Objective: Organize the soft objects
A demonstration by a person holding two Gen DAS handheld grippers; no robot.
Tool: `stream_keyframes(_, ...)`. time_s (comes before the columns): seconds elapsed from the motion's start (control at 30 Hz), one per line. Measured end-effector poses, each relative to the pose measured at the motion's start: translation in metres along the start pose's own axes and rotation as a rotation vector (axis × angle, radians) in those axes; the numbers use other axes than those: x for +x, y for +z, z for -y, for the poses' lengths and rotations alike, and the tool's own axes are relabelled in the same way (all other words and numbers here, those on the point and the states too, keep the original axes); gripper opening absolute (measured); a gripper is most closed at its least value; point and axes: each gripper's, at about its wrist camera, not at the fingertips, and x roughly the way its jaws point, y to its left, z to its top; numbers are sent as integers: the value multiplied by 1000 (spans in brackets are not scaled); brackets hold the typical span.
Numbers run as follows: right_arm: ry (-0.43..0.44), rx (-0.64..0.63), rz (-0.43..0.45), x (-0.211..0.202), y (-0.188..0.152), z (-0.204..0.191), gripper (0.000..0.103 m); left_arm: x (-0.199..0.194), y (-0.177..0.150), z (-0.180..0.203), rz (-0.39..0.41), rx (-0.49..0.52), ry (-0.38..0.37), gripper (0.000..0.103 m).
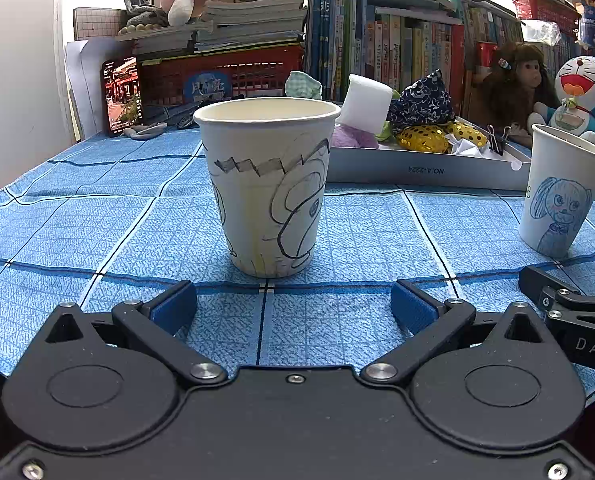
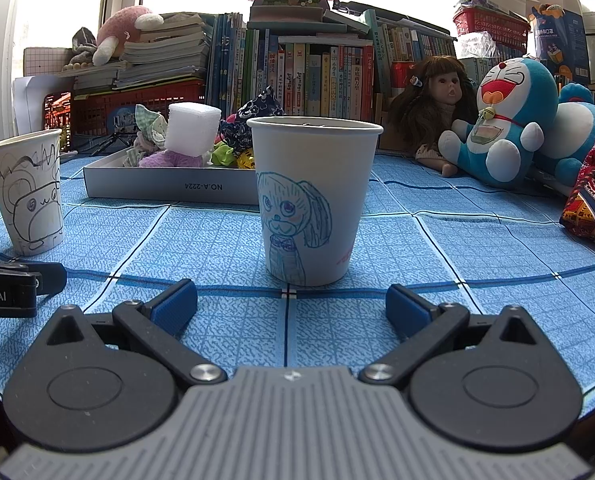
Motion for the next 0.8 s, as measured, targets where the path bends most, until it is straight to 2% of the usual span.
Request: stream_keyframes(0.8, -1, 2, 5, -1, 1, 0, 103, -2, 2, 1, 7, 2, 0, 103)
